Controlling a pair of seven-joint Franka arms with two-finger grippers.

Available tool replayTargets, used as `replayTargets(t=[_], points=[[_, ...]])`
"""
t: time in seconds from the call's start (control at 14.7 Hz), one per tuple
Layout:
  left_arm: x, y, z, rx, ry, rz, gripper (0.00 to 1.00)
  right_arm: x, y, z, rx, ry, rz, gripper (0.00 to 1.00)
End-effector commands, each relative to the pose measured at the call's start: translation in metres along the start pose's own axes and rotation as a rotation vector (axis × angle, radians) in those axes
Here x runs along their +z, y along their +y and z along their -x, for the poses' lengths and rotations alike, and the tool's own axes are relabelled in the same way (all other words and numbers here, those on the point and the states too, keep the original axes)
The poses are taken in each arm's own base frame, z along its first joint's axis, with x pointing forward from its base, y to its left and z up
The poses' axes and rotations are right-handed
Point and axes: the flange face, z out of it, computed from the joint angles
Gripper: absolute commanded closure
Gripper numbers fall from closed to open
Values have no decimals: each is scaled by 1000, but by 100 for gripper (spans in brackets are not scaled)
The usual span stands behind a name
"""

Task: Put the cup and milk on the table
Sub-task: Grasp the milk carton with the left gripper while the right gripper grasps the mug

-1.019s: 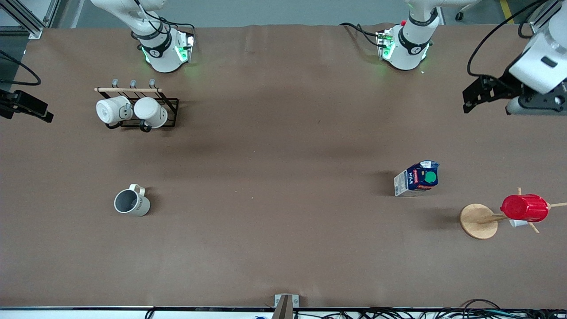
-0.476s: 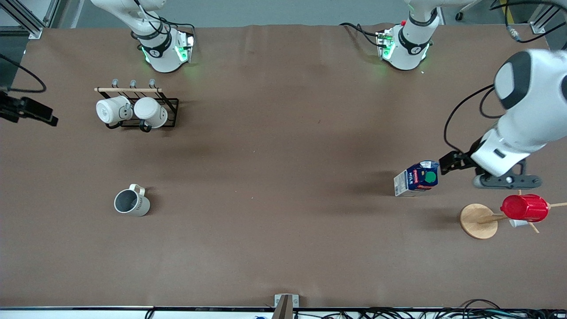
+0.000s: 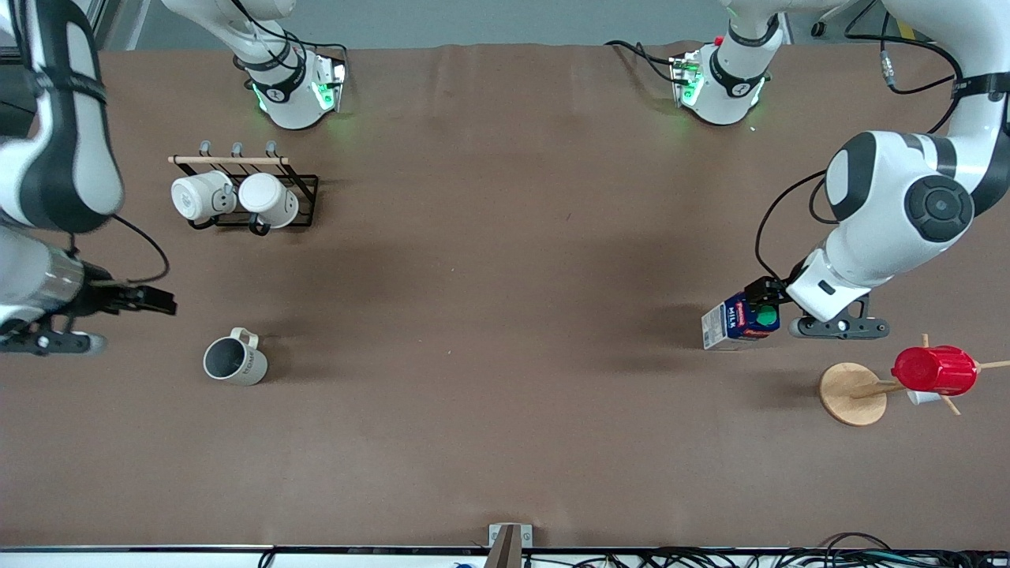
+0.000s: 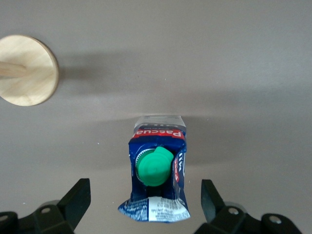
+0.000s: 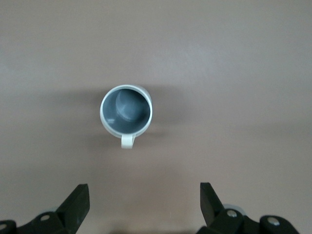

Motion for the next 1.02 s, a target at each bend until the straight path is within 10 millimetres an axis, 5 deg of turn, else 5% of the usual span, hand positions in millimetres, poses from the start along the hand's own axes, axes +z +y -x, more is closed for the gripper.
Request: replayTargets(t=[0.0, 0.14, 0.41, 0.61, 0.75, 0.95], points=[[17, 0, 1, -6, -2, -13, 0, 49, 2, -14, -55, 30, -3, 0], [24, 0, -2, -6, 3, -11, 5, 75, -3, -24, -96, 57, 2, 0], [36, 0, -5, -7, -11, -7, 37, 121, -7, -25, -110, 101, 10, 0], [27, 1, -7, -4, -2, -7, 59, 146, -7, -24, -114, 125, 16, 5], [4, 5, -16, 3, 21, -6, 59, 154, -6, -25, -133, 120, 21, 23], [-38, 23, -25, 27, 3, -2, 59, 159, -5, -25, -146, 118, 21, 83]])
